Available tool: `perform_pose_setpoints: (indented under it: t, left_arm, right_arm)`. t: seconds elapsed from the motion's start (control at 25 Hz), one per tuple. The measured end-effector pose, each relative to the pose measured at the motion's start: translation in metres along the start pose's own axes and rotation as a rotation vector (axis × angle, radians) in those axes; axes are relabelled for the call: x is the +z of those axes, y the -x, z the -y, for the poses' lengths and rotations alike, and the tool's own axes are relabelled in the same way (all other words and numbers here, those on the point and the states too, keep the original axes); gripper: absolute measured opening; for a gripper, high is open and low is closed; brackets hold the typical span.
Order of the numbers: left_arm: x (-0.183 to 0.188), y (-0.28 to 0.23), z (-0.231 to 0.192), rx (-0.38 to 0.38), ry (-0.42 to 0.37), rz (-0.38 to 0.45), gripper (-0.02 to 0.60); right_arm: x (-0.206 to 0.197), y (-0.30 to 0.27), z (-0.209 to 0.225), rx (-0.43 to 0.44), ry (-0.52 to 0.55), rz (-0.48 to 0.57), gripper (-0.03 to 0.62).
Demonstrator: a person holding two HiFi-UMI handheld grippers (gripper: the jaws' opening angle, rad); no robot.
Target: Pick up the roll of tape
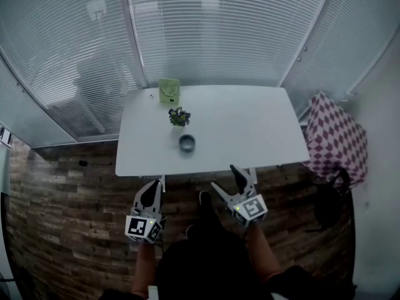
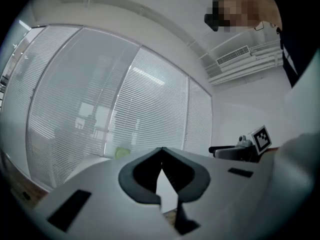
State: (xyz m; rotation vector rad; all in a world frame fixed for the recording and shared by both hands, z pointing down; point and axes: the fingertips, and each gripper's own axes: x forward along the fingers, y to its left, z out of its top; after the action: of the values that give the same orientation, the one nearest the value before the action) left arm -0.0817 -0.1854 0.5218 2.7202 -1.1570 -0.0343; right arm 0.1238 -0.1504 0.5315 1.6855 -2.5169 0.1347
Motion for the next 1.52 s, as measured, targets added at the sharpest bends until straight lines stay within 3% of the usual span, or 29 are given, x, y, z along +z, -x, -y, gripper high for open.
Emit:
perform_pose_setpoints:
  t: [0.52,0.84,1.52]
  left_arm:
    - [0.019,-0.063,-0.03,0.009,-0.025,0.018,0.006]
    - [0.027,-0.068,-0.045,0.038,-0.032,0.03,0.006]
    - [0.029,-0.057,-0.077,0.176,-0.007,0.005,0.006]
  right_arm:
    - [-0.046,-0.096,0.024,0.152,0.048,-0.09,0.324]
    - [-0.101,-0.143,0.031,0.206,0.05,-0.222,0.324]
    - [-0.194,-0.23,0.031,0.39,0.181,-0.481,0.322]
